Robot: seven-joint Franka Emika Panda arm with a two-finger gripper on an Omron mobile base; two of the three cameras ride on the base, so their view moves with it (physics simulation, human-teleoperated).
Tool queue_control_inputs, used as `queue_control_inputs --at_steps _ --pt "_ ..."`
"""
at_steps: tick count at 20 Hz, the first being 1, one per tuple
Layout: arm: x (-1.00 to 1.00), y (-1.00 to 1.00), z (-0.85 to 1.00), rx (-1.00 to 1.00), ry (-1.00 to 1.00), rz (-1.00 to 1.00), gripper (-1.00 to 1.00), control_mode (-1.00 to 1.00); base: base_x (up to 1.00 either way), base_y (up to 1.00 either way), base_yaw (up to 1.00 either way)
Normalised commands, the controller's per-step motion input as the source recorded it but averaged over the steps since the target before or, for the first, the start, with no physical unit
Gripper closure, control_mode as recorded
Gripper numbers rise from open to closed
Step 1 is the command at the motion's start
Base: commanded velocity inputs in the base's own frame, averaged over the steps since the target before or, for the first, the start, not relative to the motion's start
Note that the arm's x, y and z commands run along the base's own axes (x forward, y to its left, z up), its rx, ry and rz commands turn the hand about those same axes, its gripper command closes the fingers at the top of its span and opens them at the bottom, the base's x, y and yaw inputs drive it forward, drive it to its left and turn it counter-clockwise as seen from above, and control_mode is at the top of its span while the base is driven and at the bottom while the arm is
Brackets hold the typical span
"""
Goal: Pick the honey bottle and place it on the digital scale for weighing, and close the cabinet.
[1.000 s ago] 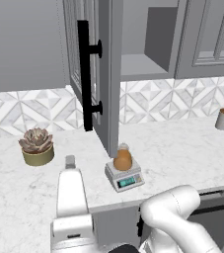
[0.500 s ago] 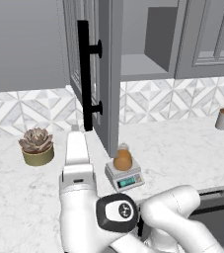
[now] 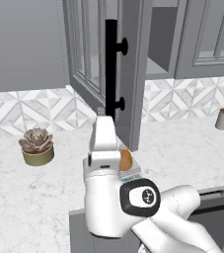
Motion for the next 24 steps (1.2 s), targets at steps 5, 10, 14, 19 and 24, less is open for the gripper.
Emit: queue_control_inputs --at_steps 5,10,14,19,24 --pt "-0.02 -1.00 0.58 0.13 -0.01 -0.03 -1.00 -1.00 0.00 0.00 0.00" --pt "0.00 -1.00 0.60 0.25 0.01 0.00 -1.00 -1.00 0.00 0.00 0.00" --pt "0.15 -1.00 0.38 0.29 0.09 0.00 -1.00 -1.00 0.00 0.00 0.00" --pt "0.67 -1.00 0.08 0.29 0.21 0.03 -1.00 -1.00 0.00 0.00 0.00" --pt "1.00 -1.00 0.00 0.25 0.05 0.15 -1.00 -1.00 0.00 0.00 0.00"
